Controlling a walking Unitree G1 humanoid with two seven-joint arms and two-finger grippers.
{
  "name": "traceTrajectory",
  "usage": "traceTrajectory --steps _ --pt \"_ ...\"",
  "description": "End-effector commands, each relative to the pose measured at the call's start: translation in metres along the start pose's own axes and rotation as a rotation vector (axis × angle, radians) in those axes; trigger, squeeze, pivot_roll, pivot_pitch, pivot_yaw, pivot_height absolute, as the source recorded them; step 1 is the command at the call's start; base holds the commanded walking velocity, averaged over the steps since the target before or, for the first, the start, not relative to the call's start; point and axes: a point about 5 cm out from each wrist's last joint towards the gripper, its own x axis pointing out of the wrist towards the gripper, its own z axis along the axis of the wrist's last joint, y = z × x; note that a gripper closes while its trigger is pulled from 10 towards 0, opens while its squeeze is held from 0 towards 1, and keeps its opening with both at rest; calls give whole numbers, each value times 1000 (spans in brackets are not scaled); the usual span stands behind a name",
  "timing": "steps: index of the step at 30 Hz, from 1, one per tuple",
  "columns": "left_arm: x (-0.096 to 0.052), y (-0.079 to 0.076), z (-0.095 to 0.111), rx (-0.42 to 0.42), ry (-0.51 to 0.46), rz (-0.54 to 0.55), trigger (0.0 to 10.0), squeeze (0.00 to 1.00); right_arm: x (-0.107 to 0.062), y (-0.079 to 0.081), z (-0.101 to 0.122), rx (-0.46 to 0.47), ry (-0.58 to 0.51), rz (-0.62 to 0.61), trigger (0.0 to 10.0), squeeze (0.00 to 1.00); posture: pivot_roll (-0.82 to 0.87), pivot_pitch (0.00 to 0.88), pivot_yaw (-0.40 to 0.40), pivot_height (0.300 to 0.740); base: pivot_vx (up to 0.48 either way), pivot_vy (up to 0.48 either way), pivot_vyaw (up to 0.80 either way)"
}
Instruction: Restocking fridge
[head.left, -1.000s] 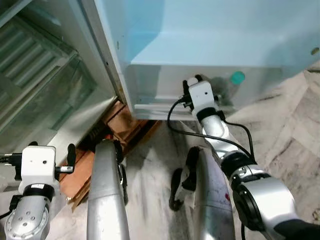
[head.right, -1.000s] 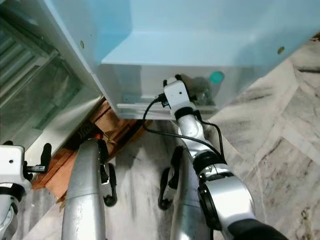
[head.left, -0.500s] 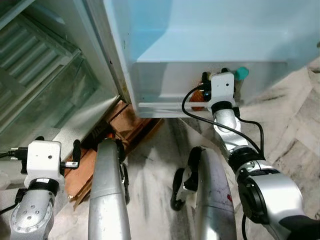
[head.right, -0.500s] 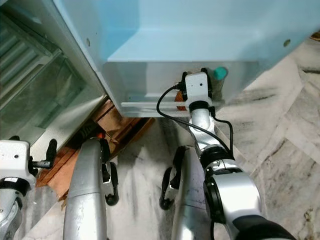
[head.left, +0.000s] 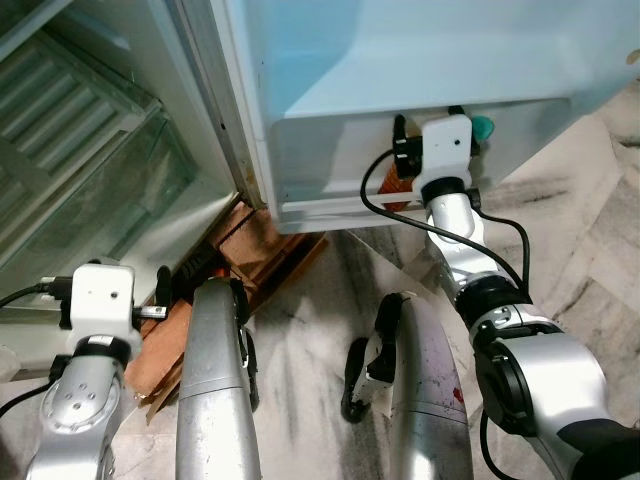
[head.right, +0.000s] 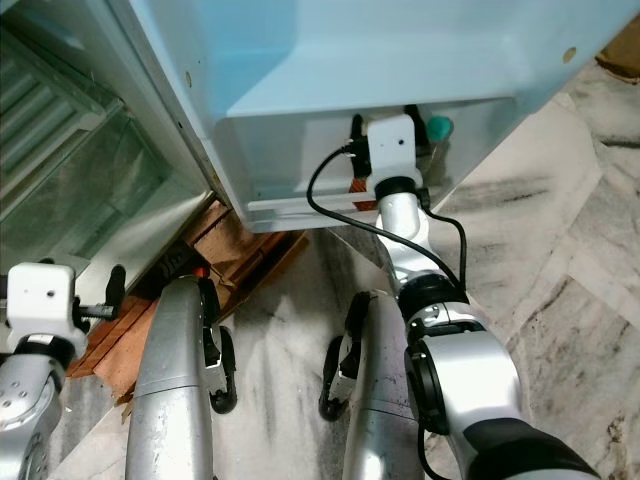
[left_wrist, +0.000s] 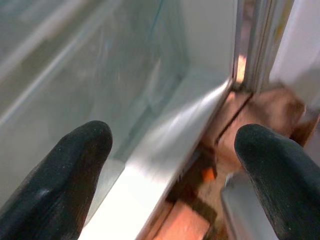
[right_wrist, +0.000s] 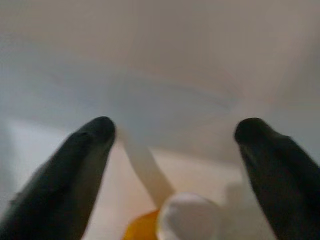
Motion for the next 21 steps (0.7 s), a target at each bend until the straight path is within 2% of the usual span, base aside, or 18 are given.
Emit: traceTrajectory --steps 1,3,6,8,9,11,12,13,14,15,19,21 --pt "-2 -1 -8 11 34 -3 10000 0 -9 0 -11 23 44 11 10000 1000 237 336 -27 552 0 0 0" --pt "4 -1 -4 10 18 -2 10000 0 -17 2 -14 70 43 38 10000 1000 213 341 -24 552 0 0 0" --pt "6 -2 -3 6 10 -4 10000 0 -22 2 -14 79 30 56 10000 1000 196 337 -28 552 0 0 0" --pt "9 -5 -4 -5 3 -7 10000 0 -32 2 -13 87 18 83 10000 1000 183 324 -30 552 0 0 0" --pt "10 -9 -8 -15 9 -13 10000 0 -43 2 -12 99 6 101 10000 1000 169 300 -32 552 0 0 0" --pt "10 -11 -10 -23 12 -21 10000 0 -48 3 -11 99 -4 115 10000 1000 161 288 -34 552 0 0 0" --pt "11 -15 -12 -30 15 -33 10000 0 -58 5 -8 109 -9 142 10000 980 155 275 -34 552 0 0 0" --pt "11 -17 -13 -36 13 -38 10000 0 -63 5 -8 105 -10 159 10000 545 146 255 -37 552 0 0 0" --pt "11 -18 -13 -39 11 -41 10000 0 -67 5 -7 102 -9 169 10000 545 143 247 -41 552 0 0 0" --pt "12 -20 -13 -41 3 -39 10000 0 -72 3 -6 94 -18 165 10000 0 139 226 -50 552 0 0 0" --pt "15 -20 -14 -50 -11 -18 10000 0 -91 -3 -16 94 44 101 10000 0 136 175 -66 552 0 0 0" --pt "18 -18 -18 -63 -18 5 10000 0 -112 -4 -22 91 99 52 10000 0 131 135 -69 552 0 0 0"
